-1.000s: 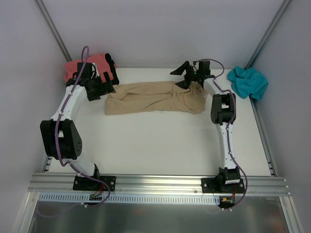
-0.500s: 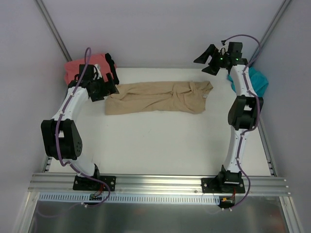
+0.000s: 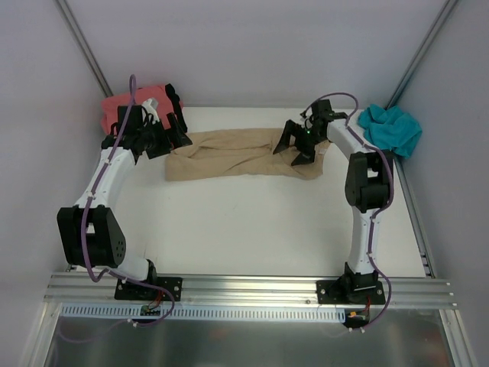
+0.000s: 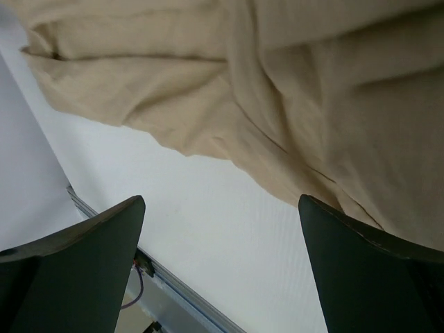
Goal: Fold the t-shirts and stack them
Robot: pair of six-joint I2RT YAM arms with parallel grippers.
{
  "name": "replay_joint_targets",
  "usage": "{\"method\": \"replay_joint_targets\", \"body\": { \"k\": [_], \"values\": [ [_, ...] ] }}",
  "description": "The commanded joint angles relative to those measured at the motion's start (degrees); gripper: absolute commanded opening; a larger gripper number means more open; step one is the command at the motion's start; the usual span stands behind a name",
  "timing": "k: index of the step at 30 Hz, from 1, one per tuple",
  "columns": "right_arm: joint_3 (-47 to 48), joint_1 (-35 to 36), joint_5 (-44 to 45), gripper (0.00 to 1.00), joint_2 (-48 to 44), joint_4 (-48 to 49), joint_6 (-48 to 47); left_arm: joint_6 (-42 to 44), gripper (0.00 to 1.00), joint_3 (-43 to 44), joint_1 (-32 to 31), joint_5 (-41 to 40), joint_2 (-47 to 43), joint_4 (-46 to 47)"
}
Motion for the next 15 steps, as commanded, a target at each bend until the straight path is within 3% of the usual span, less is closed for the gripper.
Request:
{"method": "replay_joint_targets", "body": {
  "k": [1,9,15],
  "values": [
    [-4.47,-1.51,3.37,1.0,-0.71,-1.3,-1.32,-0.58,0.99,-0.51,-0.51,2.62,-3.51,0.8],
    [-6.94,-1.69,9.87,0.99,1.22,-2.96,-4.22,0.47,0.99,0.46,-0.51,1.39,-4.92,-2.27],
    [-5.54,-3.36,21.21,0.99,1.22,-5.69,-5.19,1.26,0.99,2.13,-0.51,0.51,-5.0,-4.12]
  ]
}}
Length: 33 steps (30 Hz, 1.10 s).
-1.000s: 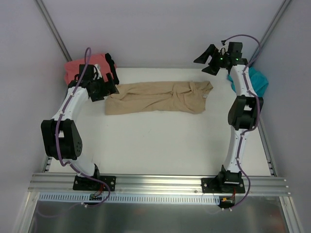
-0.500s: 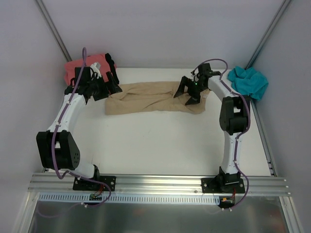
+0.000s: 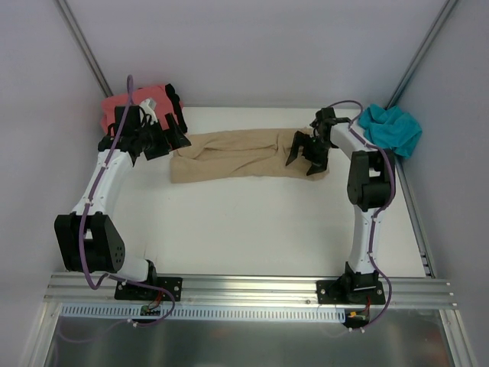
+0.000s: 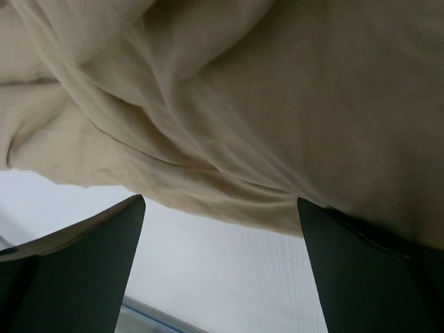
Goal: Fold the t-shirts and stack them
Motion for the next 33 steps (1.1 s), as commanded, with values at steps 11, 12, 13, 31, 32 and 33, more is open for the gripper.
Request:
{"method": "replay_joint_targets", "body": {
  "k": [11,12,13,31,32,33],
  "values": [
    [12.94,-10.43,15.11,0.99,4.12,-6.08,-4.9,2.49,0.99,4.74,-0.49,-0.99,-1.83,-6.72],
    [15.21,-12.01,14.85,0.99,4.65,-6.34,-4.81,2.67,0.99,4.74,-0.49,-1.07,-1.83,-6.99],
    [16.37,-12.81,14.67,0.99,5.44,-6.52,-4.72,2.85,0.99,4.83,-0.4,-0.99,-1.75,-7.25],
    [0.25,-13.88,-5.53,1.0,-17.92,2.97,7.13,27.09,0.99,17.92,-25.95,-4.12,22.31,-16.74],
    [-1.44,-13.53,-6.16,1.0,-19.33,3.15,7.32,28.15,0.99,18.54,-26.85,-5.45,23.47,-16.92],
    [-2.94,-13.17,-6.86,0.99,-21.25,3.06,7.58,30.34,0.99,19.06,-27.64,-6.86,24.7,-17.18]
  ]
}}
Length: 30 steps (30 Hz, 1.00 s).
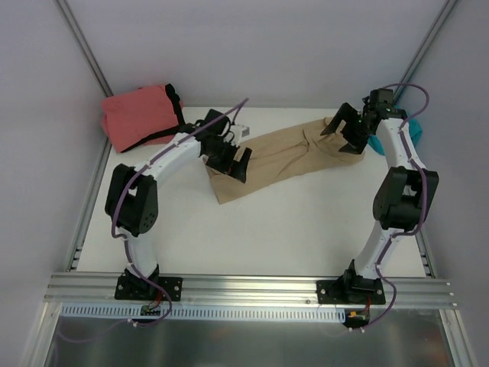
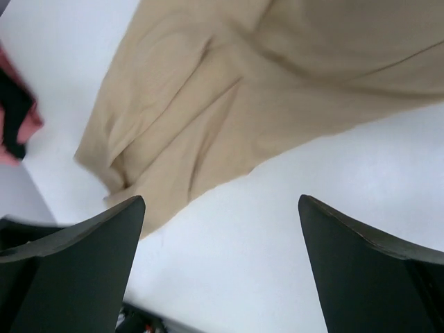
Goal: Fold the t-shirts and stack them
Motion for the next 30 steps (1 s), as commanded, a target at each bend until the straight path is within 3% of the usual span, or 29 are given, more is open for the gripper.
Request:
{"method": "replay_joint_targets", "body": {
  "k": [1,5,10,12,23,30],
  "values": [
    [-5.33,2.13,-6.51,0.99,-7.85,2.01,3.27,11.47,0.99,4.42,-3.34,-10.74,3.59,-4.84],
    [-11.75,2.39,-9.94,1.0,-11.36,2.53,3.89,14.81,0.99,3.91,-5.2,-25.95,5.19,-3.27],
    [-18.35,2.66,-13.02,0.99,-14.88,6.23,7.05,19.56,0.99,-2.05,-5.46,-37.4,2.91,5.25],
    [-19.67,2.92,-13.11,0.99,-16.29,6.14,7.41,22.63,0.99,-2.16,-5.46,-36.46,2.99,8.6],
    [-27.49,4.06,-11.01,0.99,-23.24,3.95,6.09,27.3,0.99,1.88,-5.29,-16.44,8.52,3.43],
    [-25.56,4.06,-9.16,1.0,-23.94,0.87,4.69,28.27,0.99,1.27,-3.71,-12.02,9.84,1.39]
  ]
}}
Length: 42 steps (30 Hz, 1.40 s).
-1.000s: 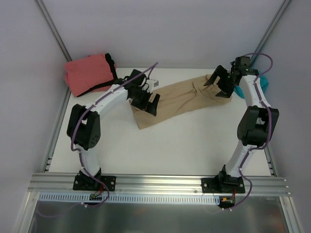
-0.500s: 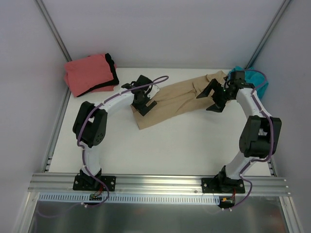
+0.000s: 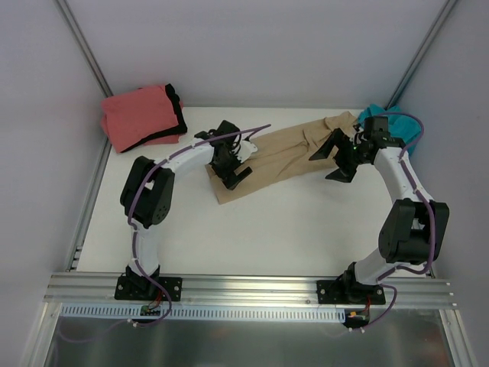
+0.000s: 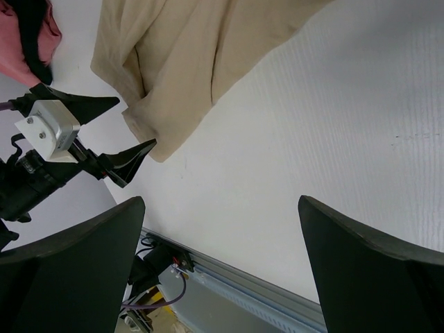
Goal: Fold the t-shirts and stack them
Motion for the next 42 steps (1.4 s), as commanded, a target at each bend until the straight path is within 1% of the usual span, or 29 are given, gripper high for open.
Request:
{"method": "replay_joint_targets", "body": {
  "k": [1,4,7,11,15,18,23,29,31,32,35,38,41,42],
  "values": [
    [2.48,0.31,1.2,0.99,-2.46,-3.24,-1.48,1.75,0.99,1.16,1.5,4.48,1.45,-1.27],
    [4.67,0.31,1.47,1.0,-2.63,-5.26,-2.27,1.41,0.99,2.21,2.73,3.87,3.47,-1.35],
    [6.35,0.31,1.64,1.0,-2.72,-6.76,-2.71,1.14,0.99,5.02,3.52,3.96,5.67,-1.79],
    [7.14,0.31,1.64,0.99,-2.98,-7.64,-2.89,0.96,0.99,6.87,4.14,3.52,7.34,-2.06],
    [7.15,0.31,1.73,0.99,-3.16,-7.64,-2.71,0.17,0.99,7.13,4.49,4.48,8.83,-2.58],
    [7.5,0.31,1.82,1.0,-3.25,-7.47,-2.54,-1.58,0.99,6.52,4.66,6.68,10.33,-4.34],
    [8.11,0.31,1.73,0.99,-3.25,-6.85,-2.01,-5.62,0.99,4.15,4.23,10.54,10.25,-9.07],
    [7.76,0.31,0.94,0.99,-3.86,-5.1,-0.96,-10.45,0.99,-2.52,1.25,13.53,9.19,-14.0],
    [7.5,0.31,0.33,1.0,-4.3,-4.48,-0.52,-12.12,0.99,-6.03,0.19,14.24,8.32,-14.71],
    [7.41,0.31,0.15,0.99,-4.56,-3.87,-0.25,-12.83,0.99,-7.53,-0.43,14.24,7.7,-14.45],
    [6.8,0.31,-0.81,1.0,-5.71,-2.46,0.8,-15.64,0.98,-16.04,-3.06,15.73,3.41,-12.44],
    [6.27,0.31,-1.43,0.99,-7.19,-1.49,1.85,-18.8,0.98,-21.84,-5.08,16.7,0.33,-11.55],
    [6.09,0.31,-2.22,1.0,-8.69,-1.22,2.65,-23.11,0.98,-24.15,-8.68,18.8,-2.4,-10.14],
    [6.18,0.39,-2.4,0.99,-9.04,-1.31,2.82,-24.69,0.98,-24.33,-10.96,18.72,-2.85,-10.49]
  ]
}}
